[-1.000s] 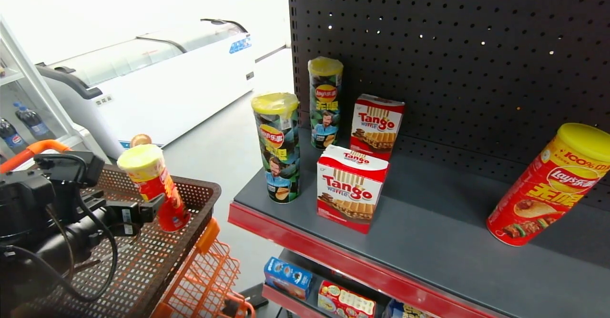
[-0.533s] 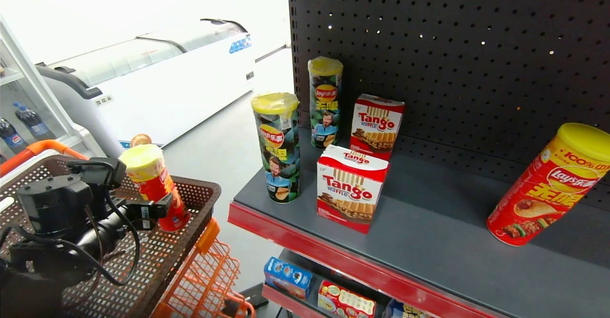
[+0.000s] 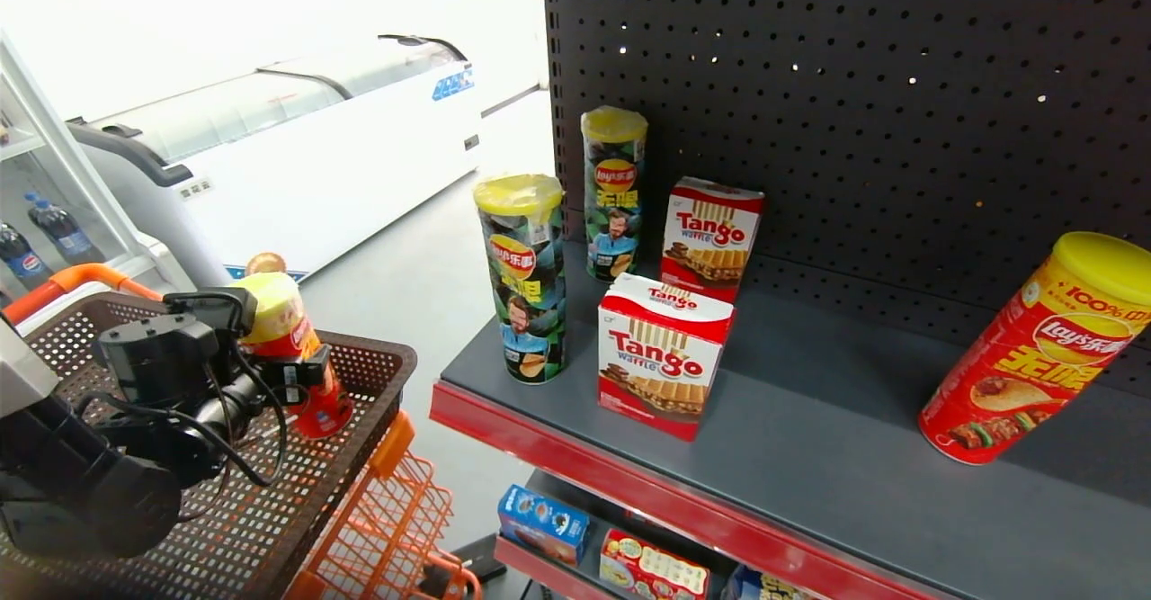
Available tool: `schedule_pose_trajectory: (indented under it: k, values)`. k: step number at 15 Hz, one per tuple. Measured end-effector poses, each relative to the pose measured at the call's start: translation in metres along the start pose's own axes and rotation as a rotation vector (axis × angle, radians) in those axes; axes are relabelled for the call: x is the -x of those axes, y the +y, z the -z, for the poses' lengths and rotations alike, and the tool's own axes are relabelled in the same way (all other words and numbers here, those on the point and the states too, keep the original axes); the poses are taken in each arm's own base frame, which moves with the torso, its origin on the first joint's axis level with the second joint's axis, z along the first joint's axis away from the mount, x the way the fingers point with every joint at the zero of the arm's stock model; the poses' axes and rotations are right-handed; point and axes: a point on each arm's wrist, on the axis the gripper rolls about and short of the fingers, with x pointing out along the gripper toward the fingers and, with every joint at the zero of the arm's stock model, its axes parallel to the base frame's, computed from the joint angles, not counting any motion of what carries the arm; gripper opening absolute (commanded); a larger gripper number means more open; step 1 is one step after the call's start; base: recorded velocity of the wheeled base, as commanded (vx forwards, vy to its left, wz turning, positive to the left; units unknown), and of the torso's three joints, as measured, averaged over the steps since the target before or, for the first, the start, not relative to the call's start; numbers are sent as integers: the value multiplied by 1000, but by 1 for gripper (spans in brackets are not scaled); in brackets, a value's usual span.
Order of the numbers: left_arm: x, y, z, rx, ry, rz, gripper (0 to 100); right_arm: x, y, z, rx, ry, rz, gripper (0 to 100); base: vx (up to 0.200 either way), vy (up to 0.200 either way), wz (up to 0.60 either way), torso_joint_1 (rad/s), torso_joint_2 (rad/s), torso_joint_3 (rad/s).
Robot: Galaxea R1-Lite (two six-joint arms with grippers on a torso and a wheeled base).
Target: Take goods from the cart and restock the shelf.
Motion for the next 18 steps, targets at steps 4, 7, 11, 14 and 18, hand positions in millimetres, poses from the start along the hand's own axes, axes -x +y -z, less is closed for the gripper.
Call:
schedule_pose_trajectory:
  k: [4,7,11,14,18]
  values:
    - [-11,-10,4,-4,-8,36,0,0,0,0,0,0,1,100,0,0,0,0,0,0]
    - [-15,-16,2,-21,-22,51,0,0,0,0,0,0,0,100,0,0,0,0,0,0]
    - [-13,-15,-6,-57,-40,49,0,0,0,0,0,0,0,100,0,0,0,0,0,0]
    - [3,-12,-22,-53,-60,63,0,0,0,0,0,0,1,100,0,0,0,0,0,0]
    - [36,-15,-51,-37,-143,98,0,0,0,0,0,0,0,100,0,0,0,0,0,0]
